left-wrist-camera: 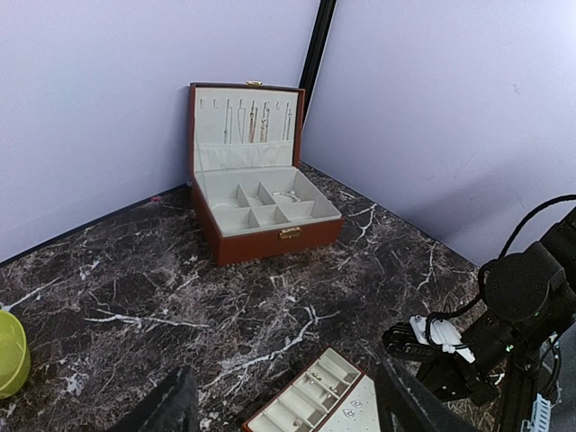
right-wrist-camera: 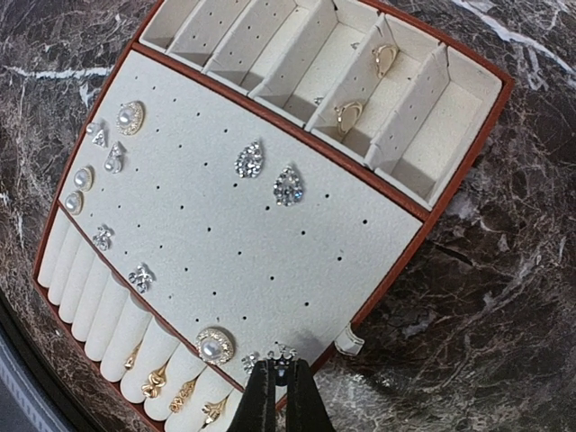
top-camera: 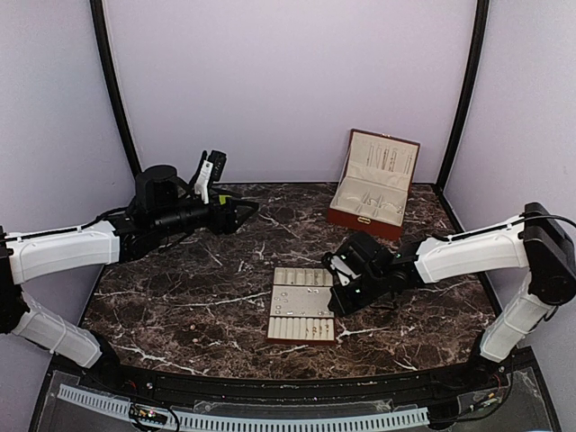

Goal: Organize the mixed jewelry
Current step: Insert the earring into the earring holder, then adjust the earring on the earring holder, then pick up the earring from the center of the board, then pass from the left arm to the right

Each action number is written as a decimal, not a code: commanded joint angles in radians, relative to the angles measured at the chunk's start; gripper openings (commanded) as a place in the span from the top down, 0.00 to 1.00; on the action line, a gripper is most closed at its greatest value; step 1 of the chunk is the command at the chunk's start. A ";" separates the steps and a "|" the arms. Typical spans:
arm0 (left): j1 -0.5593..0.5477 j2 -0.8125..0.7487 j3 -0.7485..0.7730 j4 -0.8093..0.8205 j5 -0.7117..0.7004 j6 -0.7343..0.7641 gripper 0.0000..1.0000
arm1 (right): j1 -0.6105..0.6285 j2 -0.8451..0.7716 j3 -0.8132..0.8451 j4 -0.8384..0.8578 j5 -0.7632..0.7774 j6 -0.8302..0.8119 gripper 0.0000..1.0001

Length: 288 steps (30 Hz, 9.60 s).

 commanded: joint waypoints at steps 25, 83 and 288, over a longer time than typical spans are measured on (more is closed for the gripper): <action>0.006 -0.007 0.001 -0.016 0.000 -0.008 0.30 | 0.025 0.116 0.116 -0.155 0.045 -0.071 1.00; 0.009 -0.007 -0.002 -0.015 -0.005 -0.013 0.30 | 0.030 0.101 0.131 -0.127 0.079 -0.048 0.97; -0.259 0.157 -0.162 0.831 0.197 -0.132 1.00 | -0.095 -0.195 -0.042 1.096 -0.585 0.398 0.72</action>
